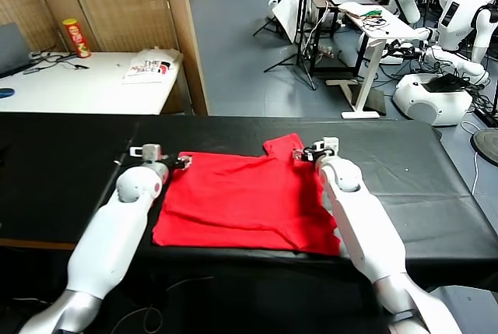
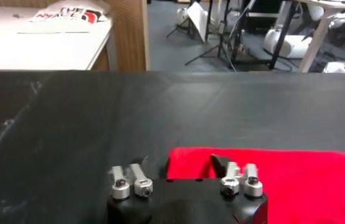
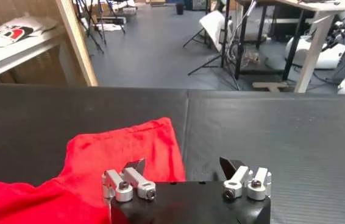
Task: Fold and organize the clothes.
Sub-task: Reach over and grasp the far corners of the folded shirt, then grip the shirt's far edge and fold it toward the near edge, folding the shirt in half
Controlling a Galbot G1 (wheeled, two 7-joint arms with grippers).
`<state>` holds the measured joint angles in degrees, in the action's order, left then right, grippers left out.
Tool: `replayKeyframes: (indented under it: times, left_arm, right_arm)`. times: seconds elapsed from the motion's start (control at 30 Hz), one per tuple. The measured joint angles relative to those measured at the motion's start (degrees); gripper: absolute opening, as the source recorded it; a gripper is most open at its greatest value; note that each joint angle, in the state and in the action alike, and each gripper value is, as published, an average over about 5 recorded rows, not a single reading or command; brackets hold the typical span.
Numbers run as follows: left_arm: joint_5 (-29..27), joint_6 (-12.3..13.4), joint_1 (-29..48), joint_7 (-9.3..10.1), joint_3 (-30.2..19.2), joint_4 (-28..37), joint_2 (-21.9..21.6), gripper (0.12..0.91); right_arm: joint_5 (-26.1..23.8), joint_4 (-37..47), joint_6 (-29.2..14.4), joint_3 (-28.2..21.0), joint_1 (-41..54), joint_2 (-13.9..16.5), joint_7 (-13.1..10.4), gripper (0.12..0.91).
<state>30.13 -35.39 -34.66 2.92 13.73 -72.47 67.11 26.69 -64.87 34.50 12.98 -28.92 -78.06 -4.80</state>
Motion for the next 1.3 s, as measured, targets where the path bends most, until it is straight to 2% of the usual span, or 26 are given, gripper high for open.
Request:
replayKeyframes:
  times: [0.1,0.2,0.23,0.5,0.8,0.93,1.13,1.3]
  left_arm:
    - [-0.06,0.15,0.02,-0.08,-0.05,0.22,0.03,0.229]
    - [-0.02,0.44,0.1,-0.3,-0.04,0.41,0.05,0.176]
    - [-0.01,0.58,0.13,-0.43,0.01,0.44,0.09,0.17]
    - [-0.17,1.65,-1.16,-0.75,1.29,-1.39,-0.01,0.128]
    - [0.73,1.72,-4.95,-0.34,3.96,-8.52,-2.13,0.128]
    - [0.8,1.72,-7.97,-0.31,5.56,-13.43,-3.57,0.128]
    - [-0.13,2.24,-15.16,-0.26,8.34,-21.63,-6.13,0.128]
    - [-0.43,1.67,-21.99,-0.14,11.15,-28.27,-7.61,0.128]
  right_arm:
    - [-0.34,-0.56,-0.62,-0.12,-0.65,-0.04,0.57,0.265]
    - [-1.68,-1.3,-2.66,-0.3,-1.44,0.15,2.13,0.145]
    - [-2.28,-1.6,-3.62,-0.41,-1.72,0.3,2.82,0.127]
    - [-3.96,-7.53,-11.4,-0.34,-5.32,2.94,6.97,0.123]
    - [-1.88,-19.5,-13.82,2.5,-13.64,8.25,9.72,0.123]
    - [-1.21,-24.63,-13.05,3.18,-17.84,11.15,9.14,0.123]
    - [-1.3,-32.19,-8.07,3.54,-23.59,14.12,4.86,0.123]
    - [-1.17,-38.21,-4.54,4.39,-28.19,15.6,3.13,0.123]
